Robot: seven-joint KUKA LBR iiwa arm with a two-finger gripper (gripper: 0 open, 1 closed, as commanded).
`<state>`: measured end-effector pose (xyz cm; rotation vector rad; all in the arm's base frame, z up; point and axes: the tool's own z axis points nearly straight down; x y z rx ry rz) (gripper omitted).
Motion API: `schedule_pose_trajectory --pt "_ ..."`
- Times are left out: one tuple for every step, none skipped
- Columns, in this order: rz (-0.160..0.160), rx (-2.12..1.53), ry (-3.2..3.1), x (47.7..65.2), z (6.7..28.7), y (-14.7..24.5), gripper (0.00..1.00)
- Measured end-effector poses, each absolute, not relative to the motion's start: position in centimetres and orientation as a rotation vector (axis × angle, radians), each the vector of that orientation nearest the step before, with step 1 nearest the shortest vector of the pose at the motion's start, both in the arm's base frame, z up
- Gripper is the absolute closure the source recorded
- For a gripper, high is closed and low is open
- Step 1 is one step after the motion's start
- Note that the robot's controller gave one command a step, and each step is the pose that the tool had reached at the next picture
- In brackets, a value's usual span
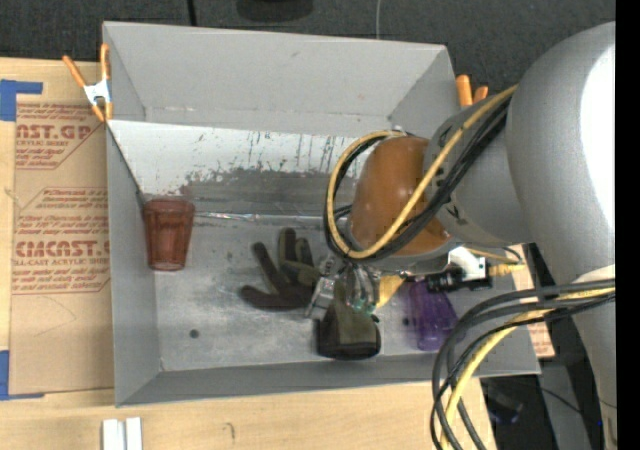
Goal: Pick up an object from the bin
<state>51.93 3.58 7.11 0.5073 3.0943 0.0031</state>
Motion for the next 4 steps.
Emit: schedule_pose_trajectory --pt "0.003 0.508 3.094 51.9 7.1 3.6 1.00" --pt "0.000 0.567 3.097 51.3 10.6 2.0 1.00" --pt "-0.001 0.621 3.079 51.3 14.1 3.5 1.00" --pt "0.000 0.569 3.089 51.7 29.7 1.9 1.00"
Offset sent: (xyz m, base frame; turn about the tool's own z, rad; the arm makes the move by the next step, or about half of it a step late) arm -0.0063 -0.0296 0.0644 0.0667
